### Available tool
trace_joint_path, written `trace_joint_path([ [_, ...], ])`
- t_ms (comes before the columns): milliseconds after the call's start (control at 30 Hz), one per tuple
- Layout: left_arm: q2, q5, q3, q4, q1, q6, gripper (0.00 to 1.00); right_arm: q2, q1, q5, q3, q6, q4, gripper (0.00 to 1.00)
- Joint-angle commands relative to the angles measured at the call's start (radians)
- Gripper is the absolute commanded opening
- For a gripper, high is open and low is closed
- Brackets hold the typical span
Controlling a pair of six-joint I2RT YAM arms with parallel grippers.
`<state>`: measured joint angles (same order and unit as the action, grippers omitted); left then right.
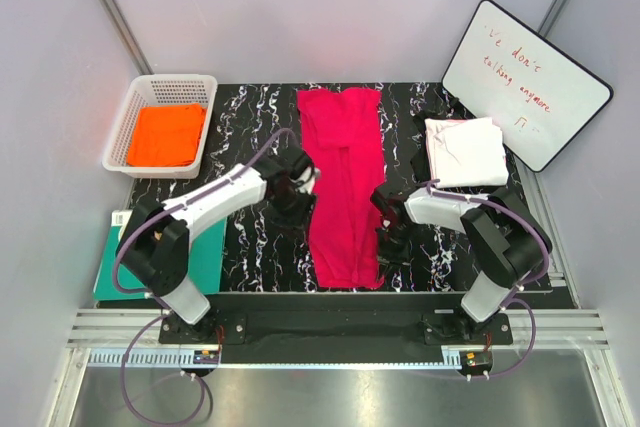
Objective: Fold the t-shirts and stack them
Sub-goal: Rotate the tshirt 90 degrees
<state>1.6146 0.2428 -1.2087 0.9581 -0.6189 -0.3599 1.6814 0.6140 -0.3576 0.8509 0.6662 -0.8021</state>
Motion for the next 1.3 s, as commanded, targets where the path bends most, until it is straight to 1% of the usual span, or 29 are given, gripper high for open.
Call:
trace_joint_path([
  [0,-0.019,0.066,0.023,-0.073,-0.126,-0.047,0.42,0.026,-0.007,0.124,0.017,-0.034,-0.029,0.0],
  [33,-0.013,0.059,0.027,-0.076,-0.145,-0.054,0.41,0.024,-0.007,0.128,0.017,-0.033,-0.031,0.0],
  [67,-0.007,0.059,0.031,-0.084,-0.162,-0.057,0.37,0.023,-0.007,0.129,0.017,-0.036,-0.029,0.0],
  [167,0.005,0.055,0.047,-0.107,-0.225,-0.077,0.3,0.026,-0.007,0.129,0.011,-0.036,-0.026,0.0],
  [300,0.022,0.055,0.07,-0.153,-0.301,-0.116,0.3,0.026,-0.007,0.134,0.01,-0.045,-0.026,0.0],
  [500,0.087,0.036,0.101,-0.206,-0.363,-0.163,0.29,0.009,-0.007,0.132,0.005,-0.051,-0.026,0.0],
  [567,0.105,0.021,0.109,-0.223,-0.372,-0.174,0.33,0.006,-0.007,0.128,0.004,-0.054,-0.025,0.0],
  [600,0.111,0.015,0.113,-0.229,-0.375,-0.178,0.37,0.003,-0.007,0.128,0.002,-0.059,-0.026,0.0],
  [633,0.119,0.009,0.115,-0.229,-0.375,-0.182,0.46,-0.002,-0.008,0.126,0.002,-0.06,-0.029,0.0],
  [767,0.151,-0.026,0.118,-0.236,-0.377,-0.186,0.57,-0.014,-0.007,0.121,0.0,-0.07,-0.026,0.0],
  [833,0.156,-0.045,0.113,-0.236,-0.377,-0.191,0.59,-0.022,-0.008,0.117,-0.001,-0.073,-0.026,0.0],
  [900,0.172,-0.057,0.101,-0.236,-0.377,-0.191,0.57,-0.032,-0.007,0.115,-0.006,-0.073,-0.026,0.0],
  [933,0.18,-0.059,0.098,-0.236,-0.377,-0.188,0.55,-0.035,-0.008,0.115,-0.006,-0.074,-0.026,0.0],
  [1000,0.203,-0.068,0.09,-0.236,-0.377,-0.188,0.42,-0.041,-0.01,0.114,-0.01,-0.076,-0.026,0.0],
  [1033,0.208,-0.071,0.089,-0.234,-0.377,-0.188,0.34,-0.045,-0.008,0.114,-0.012,-0.077,-0.026,0.0],
  [1067,0.211,-0.076,0.089,-0.228,-0.377,-0.188,0.16,-0.046,-0.008,0.114,-0.013,-0.079,-0.026,0.0],
  [1133,0.202,-0.086,0.09,-0.222,-0.375,-0.194,0.03,-0.051,-0.008,0.114,-0.018,-0.079,-0.025,0.0],
  [1167,0.196,-0.091,0.092,-0.211,-0.377,-0.197,0.0,-0.054,-0.008,0.114,-0.019,-0.08,-0.026,0.01],
  [1267,0.153,-0.111,0.109,-0.196,-0.377,-0.214,0.0,-0.055,-0.008,0.114,-0.029,-0.082,-0.022,0.01],
])
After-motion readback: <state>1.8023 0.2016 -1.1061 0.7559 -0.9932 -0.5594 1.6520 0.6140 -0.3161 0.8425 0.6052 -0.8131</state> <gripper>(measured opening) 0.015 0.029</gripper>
